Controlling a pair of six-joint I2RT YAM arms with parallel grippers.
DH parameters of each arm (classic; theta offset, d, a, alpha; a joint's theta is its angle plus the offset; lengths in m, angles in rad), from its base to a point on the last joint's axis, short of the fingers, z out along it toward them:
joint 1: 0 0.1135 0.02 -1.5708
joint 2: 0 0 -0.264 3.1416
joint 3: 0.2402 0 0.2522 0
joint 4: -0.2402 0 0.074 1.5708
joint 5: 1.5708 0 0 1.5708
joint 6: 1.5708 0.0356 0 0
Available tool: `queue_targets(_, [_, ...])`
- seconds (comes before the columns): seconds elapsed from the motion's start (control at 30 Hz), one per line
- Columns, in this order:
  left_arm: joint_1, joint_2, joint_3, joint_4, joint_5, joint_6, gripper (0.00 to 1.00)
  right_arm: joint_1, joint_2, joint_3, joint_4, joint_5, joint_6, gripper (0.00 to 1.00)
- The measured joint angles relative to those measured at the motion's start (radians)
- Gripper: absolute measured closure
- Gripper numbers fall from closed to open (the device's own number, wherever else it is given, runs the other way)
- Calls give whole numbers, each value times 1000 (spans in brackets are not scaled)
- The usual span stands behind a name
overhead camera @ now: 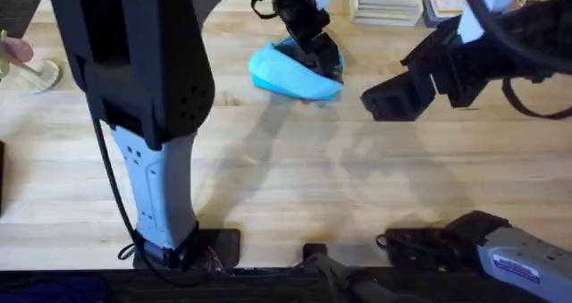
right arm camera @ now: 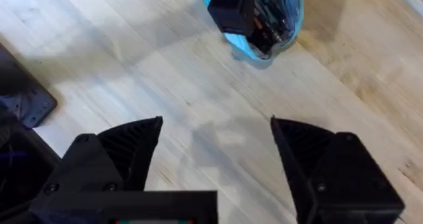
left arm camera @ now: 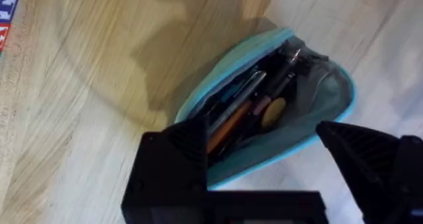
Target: Unzip the bag, pick up the pens from the table one at a time and place them inside, then zip the bag closed.
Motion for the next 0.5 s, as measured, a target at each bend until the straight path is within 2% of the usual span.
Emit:
queue_targets(0.33, [0,0,7,-9,0,0,7,0,0,0,0,0,0,4])
queue_targets(0.5, [0,8,129,-65,-13,-23,7,0,0,0,0,0,0,4])
